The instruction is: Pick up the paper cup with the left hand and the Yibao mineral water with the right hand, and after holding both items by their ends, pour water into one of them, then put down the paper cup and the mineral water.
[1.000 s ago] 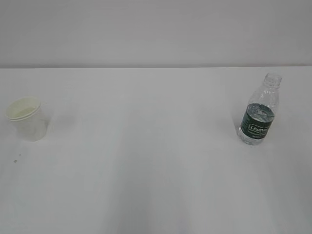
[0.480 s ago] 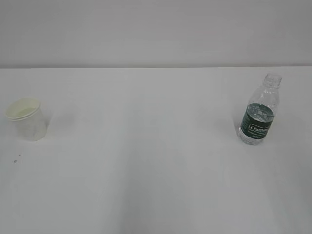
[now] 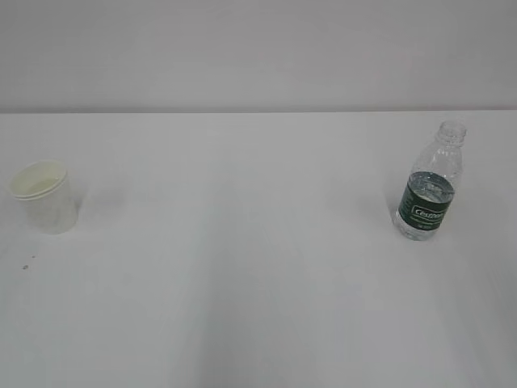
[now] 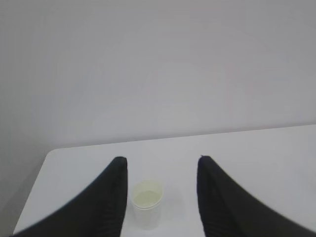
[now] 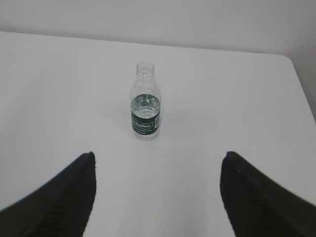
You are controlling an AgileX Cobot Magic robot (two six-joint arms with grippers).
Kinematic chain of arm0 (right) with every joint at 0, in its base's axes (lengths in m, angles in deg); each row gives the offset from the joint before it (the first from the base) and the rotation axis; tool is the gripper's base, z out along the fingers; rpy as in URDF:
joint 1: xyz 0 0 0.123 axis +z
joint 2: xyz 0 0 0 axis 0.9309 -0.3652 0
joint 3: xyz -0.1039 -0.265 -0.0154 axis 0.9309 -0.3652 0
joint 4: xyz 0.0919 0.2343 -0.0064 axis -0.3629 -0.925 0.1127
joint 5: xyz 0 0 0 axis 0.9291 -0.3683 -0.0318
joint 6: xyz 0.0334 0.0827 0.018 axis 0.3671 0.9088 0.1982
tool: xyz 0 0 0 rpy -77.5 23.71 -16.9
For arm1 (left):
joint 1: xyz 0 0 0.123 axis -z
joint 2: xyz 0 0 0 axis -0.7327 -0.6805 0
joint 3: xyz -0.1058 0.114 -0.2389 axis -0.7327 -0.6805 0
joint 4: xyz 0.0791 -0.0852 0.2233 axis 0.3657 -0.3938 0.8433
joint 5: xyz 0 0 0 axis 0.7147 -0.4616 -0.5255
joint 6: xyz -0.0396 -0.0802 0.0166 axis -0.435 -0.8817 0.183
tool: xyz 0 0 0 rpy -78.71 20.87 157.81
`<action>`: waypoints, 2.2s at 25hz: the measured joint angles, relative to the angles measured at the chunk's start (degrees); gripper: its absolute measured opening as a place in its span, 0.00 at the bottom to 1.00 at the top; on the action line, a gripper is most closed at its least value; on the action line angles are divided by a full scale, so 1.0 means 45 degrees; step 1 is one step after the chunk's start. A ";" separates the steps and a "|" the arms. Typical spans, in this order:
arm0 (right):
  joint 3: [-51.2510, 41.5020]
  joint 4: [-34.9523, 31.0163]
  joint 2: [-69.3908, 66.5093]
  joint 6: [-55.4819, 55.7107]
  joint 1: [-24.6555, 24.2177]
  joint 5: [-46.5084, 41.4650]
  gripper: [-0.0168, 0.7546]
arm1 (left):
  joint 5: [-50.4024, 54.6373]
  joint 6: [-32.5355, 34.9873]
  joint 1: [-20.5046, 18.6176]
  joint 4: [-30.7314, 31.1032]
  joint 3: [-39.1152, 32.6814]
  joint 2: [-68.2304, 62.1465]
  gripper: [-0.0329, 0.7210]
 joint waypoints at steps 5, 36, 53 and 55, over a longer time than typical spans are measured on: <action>0.0000 0.0000 0.0000 -0.0099 0.0000 0.0010 0.79 | -0.0206 0.0000 0.0000 0.0088 0.0000 0.0054 0.47; 0.0000 0.0000 0.2233 -0.0570 0.0000 0.0246 0.79 | -0.0583 0.0024 0.0000 0.1639 0.0048 0.2565 0.46; -0.0024 0.0879 0.2283 -0.0317 0.0000 -0.0198 0.78 | 0.0798 0.0024 0.0000 0.1833 -0.0900 0.2775 0.42; -0.0024 0.1116 0.2283 -0.0185 0.0000 -0.0420 0.78 | 0.1006 0.0024 0.0000 0.1833 -0.1045 0.2775 0.42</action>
